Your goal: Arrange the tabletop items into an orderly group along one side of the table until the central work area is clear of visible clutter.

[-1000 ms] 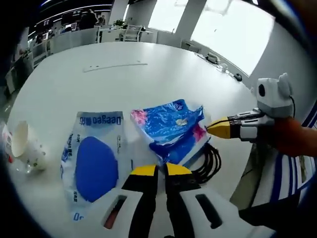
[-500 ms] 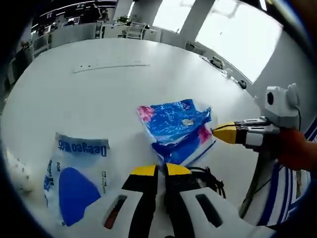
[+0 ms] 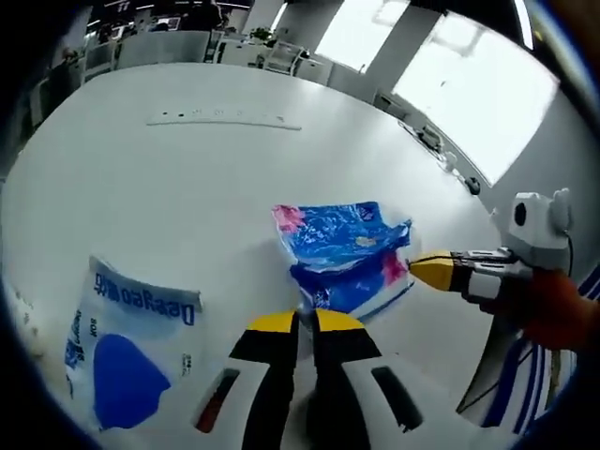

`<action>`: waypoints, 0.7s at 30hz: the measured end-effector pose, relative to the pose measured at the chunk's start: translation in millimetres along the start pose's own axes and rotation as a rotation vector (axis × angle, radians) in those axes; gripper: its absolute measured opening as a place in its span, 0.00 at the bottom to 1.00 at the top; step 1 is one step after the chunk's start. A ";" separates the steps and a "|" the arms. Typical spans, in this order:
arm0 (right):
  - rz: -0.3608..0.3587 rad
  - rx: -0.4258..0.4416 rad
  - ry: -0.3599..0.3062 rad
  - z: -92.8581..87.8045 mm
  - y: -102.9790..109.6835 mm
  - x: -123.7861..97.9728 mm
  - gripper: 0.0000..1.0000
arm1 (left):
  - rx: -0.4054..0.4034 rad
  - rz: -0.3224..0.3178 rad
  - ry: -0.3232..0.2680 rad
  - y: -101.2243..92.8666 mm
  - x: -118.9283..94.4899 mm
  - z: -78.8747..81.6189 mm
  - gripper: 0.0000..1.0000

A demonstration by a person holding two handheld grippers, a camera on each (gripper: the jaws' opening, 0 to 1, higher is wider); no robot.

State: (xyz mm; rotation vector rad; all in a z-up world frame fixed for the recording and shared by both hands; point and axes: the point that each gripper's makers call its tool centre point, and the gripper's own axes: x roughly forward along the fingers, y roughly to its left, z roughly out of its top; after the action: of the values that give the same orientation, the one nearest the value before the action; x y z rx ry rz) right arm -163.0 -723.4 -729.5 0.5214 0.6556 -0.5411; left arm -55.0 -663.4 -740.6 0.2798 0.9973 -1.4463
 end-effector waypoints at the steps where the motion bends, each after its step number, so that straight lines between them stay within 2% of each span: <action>1: -0.003 0.006 -0.002 0.4 -0.5 0.2 0.00 | -0.005 -0.006 0.006 -0.4 0.7 -1.2 0.04; 4: -0.015 0.007 0.005 -1.9 -3.6 1.8 0.00 | -0.005 -0.002 0.026 2.8 3.4 -5.7 0.06; 8: -0.040 0.040 0.031 -14.0 -11.1 4.1 0.00 | -0.018 -0.005 0.057 5.0 6.4 -12.8 0.13; 11: -0.050 0.070 0.030 -18.6 -13.1 2.3 0.01 | -0.029 -0.009 0.045 2.6 2.6 -9.7 0.13; 17: -0.055 0.106 0.030 -27.5 -11.1 -1.1 0.02 | -0.015 -0.001 0.056 1.2 -2.1 -18.3 0.09; 21: -0.051 0.122 0.028 -30.2 -8.4 -2.0 0.01 | -0.034 -0.006 0.052 -2.2 -3.8 -21.7 0.01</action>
State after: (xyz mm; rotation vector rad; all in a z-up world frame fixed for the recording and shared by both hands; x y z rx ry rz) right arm -182.3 -710.8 -750.9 0.6291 0.6667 -0.6256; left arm -64.9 -645.9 -749.9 0.2910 1.0646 -1.4319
